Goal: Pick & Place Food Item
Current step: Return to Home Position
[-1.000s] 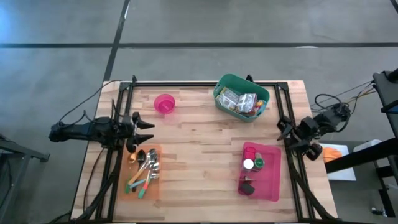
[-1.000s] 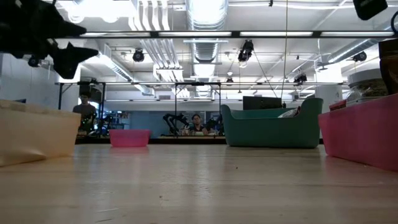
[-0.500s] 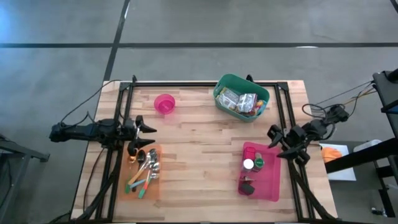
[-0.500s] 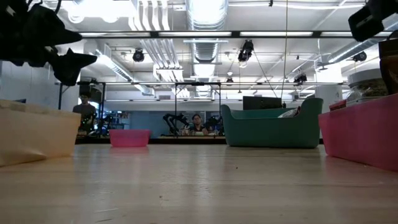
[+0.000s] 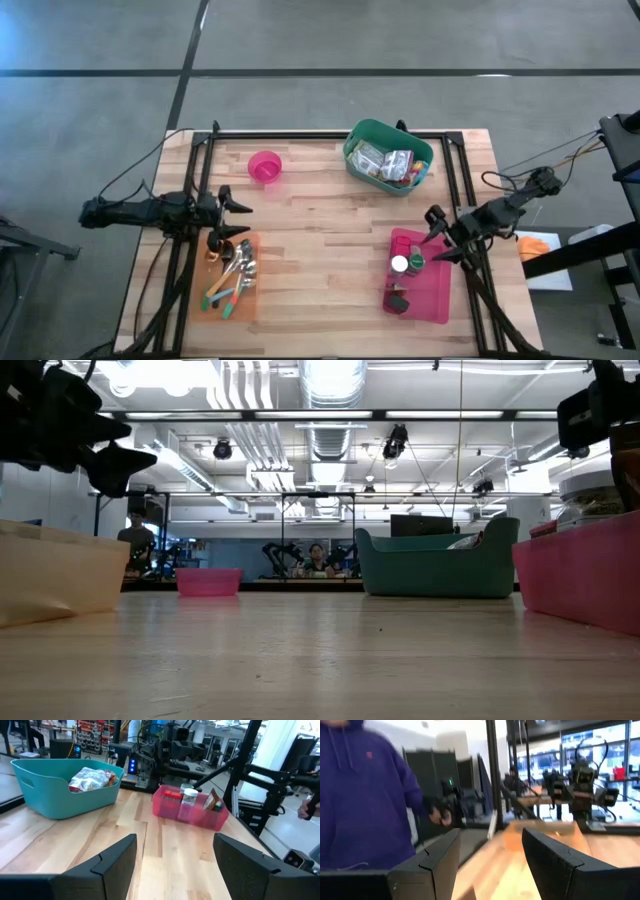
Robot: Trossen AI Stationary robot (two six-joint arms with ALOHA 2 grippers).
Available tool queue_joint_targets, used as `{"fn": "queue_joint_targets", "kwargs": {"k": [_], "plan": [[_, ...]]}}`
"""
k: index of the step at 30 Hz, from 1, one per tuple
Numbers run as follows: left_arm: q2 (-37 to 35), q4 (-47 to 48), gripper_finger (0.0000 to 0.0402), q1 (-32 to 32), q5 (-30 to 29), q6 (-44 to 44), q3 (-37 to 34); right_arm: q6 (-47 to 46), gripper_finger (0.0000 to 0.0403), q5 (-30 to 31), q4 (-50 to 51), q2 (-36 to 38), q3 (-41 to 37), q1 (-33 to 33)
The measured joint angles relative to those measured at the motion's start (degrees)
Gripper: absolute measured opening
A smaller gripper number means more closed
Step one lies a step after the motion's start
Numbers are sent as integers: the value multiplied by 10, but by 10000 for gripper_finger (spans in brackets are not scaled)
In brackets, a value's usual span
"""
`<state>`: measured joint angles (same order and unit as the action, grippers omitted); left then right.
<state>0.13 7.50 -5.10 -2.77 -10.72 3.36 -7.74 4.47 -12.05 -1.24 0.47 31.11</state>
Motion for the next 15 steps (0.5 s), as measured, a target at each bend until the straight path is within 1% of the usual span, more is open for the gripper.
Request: {"fn": "queue_joint_targets", "kwargs": {"k": [6,13,15], "plan": [[28,-5,265,0,-2,8,-2,2,210,0,19,-24,0,0],[63,-4,265,0,-2,-2,-2,-58,210,0,16,-38,0,0],[69,-4,265,0,-2,1,-2,-60,210,0,17,-37,0,0]]}}
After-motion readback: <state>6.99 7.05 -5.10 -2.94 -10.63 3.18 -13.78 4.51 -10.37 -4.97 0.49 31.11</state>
